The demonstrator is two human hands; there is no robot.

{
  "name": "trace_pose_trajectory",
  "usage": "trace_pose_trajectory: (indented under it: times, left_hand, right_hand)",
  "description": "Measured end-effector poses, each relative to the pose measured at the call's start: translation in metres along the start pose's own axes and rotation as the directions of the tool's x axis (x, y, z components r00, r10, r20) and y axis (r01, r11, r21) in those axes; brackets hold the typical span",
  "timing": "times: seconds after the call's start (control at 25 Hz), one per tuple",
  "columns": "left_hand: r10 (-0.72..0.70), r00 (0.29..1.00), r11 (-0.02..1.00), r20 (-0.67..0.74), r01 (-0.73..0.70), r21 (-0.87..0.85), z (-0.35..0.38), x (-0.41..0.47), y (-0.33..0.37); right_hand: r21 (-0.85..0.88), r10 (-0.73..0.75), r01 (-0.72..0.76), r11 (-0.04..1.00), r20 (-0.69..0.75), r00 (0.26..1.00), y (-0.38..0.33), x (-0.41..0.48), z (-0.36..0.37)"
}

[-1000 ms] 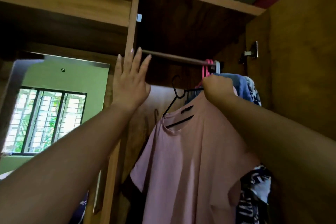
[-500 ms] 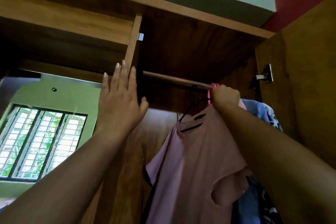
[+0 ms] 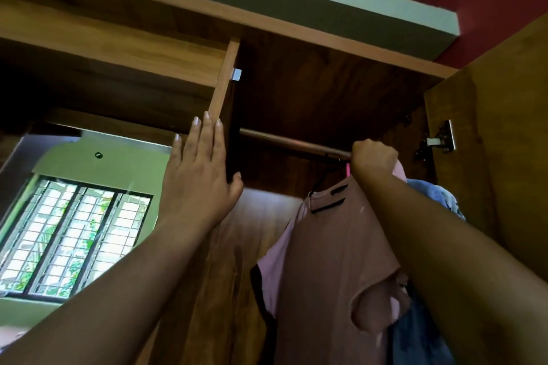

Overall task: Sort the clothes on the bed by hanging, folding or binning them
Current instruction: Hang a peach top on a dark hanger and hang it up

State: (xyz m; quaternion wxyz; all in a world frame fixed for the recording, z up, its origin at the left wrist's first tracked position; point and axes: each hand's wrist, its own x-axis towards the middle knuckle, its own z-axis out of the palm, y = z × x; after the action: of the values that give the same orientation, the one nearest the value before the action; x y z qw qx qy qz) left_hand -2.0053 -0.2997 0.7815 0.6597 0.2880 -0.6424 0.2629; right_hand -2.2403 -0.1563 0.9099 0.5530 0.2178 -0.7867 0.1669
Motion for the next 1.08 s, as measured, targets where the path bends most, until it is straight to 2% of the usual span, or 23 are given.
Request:
trace_pose_trajectory:
  times: [0.28, 0.48, 0.56, 0.64, 0.72, 0.8, 1.08]
  left_hand:
    - [0.014, 1.0, 1.0, -0.016, -0.015, -0.016, 0.0, 0.0, -0.004]
    - [0.017, 1.0, 1.0, -0.005, -0.017, 0.025, 0.004, -0.001, -0.004]
    - [0.025, 1.0, 0.999, -0.008, -0.025, 0.028, 0.003, -0.001, -0.003]
    - [0.033, 0.999, 0.999, -0.013, -0.032, 0.041, 0.003, -0.002, -0.003]
    - [0.037, 0.999, 0.998, -0.013, -0.036, 0.051, 0.005, -0.002, -0.003]
    - [0.043, 0.999, 0.998, -0.01, -0.043, 0.055, 0.003, -0.003, -0.003]
    - [0.12, 0.993, 0.99, 0.011, -0.12, 0.073, 0.004, -0.026, -0.004]
  right_hand:
    - [-0.044, 0.034, -0.033, 0.998, 0.011, 0.999, 0.018, -0.021, -0.023]
    - [-0.099, -0.069, 0.066, 0.993, -0.03, 0.997, 0.028, -0.038, -0.028]
    - [-0.205, -0.102, 0.088, 0.975, -0.062, 0.993, 0.029, -0.049, -0.022]
    - [-0.418, -0.179, 0.128, 0.899, -0.083, 0.98, 0.031, -0.057, -0.009]
    - [-0.586, -0.274, 0.191, 0.788, -0.055, 0.96, 0.033, -0.064, 0.008]
    - [-0.649, -0.311, 0.243, 0.721, 0.01, 0.95, 0.035, -0.078, 0.022]
    - [-0.584, -0.3, 0.345, 0.735, 0.176, 0.938, 0.043, -0.149, 0.054]
